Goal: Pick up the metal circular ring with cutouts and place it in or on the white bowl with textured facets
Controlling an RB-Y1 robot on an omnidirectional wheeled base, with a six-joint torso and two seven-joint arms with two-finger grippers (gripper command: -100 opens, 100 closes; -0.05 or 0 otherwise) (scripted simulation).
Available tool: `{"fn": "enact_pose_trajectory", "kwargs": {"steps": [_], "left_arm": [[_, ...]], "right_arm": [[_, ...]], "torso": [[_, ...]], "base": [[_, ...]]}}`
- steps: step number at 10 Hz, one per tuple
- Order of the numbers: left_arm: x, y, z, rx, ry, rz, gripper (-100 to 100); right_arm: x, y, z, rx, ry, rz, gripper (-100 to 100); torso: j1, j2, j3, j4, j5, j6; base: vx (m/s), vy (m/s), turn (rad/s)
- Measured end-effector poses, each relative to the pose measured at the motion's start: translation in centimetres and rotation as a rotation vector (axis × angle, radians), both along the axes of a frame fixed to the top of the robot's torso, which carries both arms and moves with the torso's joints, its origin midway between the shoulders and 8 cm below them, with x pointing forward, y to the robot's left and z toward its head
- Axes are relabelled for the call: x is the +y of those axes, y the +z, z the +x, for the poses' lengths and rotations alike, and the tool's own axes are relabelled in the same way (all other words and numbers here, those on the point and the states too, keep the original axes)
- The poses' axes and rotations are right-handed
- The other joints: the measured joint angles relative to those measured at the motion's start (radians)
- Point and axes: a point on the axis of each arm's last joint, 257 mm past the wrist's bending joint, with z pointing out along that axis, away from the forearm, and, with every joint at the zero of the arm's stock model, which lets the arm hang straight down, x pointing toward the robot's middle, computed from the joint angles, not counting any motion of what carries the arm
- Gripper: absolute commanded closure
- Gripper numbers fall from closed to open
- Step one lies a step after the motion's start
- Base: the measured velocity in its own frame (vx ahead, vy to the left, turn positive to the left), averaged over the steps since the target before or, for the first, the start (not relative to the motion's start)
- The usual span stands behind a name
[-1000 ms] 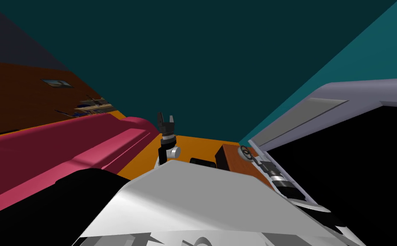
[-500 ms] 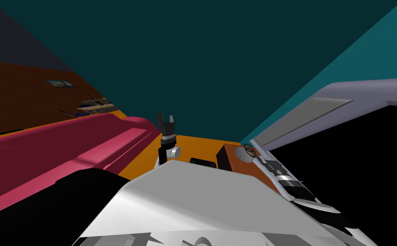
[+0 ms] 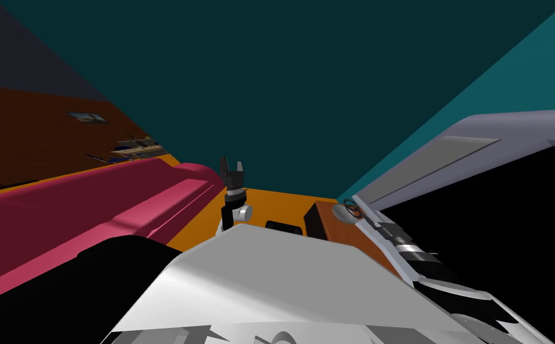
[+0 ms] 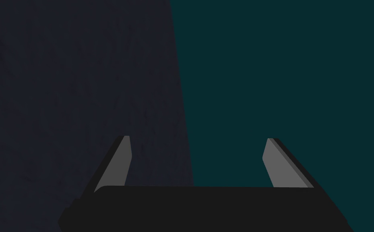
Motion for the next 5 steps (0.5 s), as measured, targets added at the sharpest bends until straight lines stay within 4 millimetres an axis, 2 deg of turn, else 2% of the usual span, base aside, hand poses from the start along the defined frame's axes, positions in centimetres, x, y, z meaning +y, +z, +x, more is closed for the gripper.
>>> {"fn": "enact_pose_trajectory", "kwargs": {"steps": [2,4,5], "left_arm": [[0.0,0.0,0.0,0.000,0.000,0.000,0],[0.0,0.0,0.0,0.000,0.000,0.000,0],[0.0,0.0,0.0,0.000,0.000,0.000,0]], "right_arm": [[-0.9,1.3,0.2,-0.005,0.000,-0.014,-100],[-1.7,2.0,0.4,-0.009,-0.001,-0.017,-100],[-1.7,2.0,0.4,-0.008,-0.001,-0.017,0]], "torso": [[0.002,0.001,0.000,0.000,0.000,0.000],[-0.001,0.000,0.000,0.000,0.000,0.000],[-0.002,0.000,0.000,0.000,-0.001,0.000]], "base": [[-0.023,0.075,0.008],[-0.007,0.019,-0.003],[0.000,0.000,0.000]]}}
